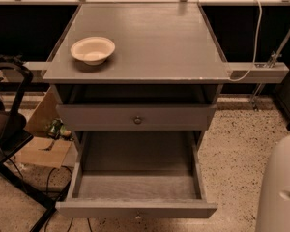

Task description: Place sponge into middle drawer

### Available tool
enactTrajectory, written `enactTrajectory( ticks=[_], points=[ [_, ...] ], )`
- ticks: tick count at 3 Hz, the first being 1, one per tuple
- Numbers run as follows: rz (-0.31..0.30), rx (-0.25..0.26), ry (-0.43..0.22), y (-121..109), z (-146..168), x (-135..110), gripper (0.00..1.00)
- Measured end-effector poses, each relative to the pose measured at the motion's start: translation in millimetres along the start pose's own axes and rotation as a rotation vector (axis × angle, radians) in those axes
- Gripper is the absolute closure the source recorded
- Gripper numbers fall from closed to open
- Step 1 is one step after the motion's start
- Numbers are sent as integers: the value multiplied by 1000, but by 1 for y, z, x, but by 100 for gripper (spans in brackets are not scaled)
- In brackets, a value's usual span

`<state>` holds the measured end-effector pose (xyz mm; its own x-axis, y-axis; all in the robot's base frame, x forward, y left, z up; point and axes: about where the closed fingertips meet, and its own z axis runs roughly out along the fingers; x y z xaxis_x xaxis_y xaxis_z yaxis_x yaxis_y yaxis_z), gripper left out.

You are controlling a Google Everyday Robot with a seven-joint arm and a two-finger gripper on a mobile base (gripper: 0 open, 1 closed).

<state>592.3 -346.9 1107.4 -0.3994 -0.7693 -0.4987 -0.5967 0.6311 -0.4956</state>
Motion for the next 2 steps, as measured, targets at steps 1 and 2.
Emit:
enactTrajectory(
  ticks=[1, 2],
  points=[
    [7, 17, 125, 2, -12, -5, 100],
    [-19, 34, 318, 0, -13, 13, 100]
  ],
)
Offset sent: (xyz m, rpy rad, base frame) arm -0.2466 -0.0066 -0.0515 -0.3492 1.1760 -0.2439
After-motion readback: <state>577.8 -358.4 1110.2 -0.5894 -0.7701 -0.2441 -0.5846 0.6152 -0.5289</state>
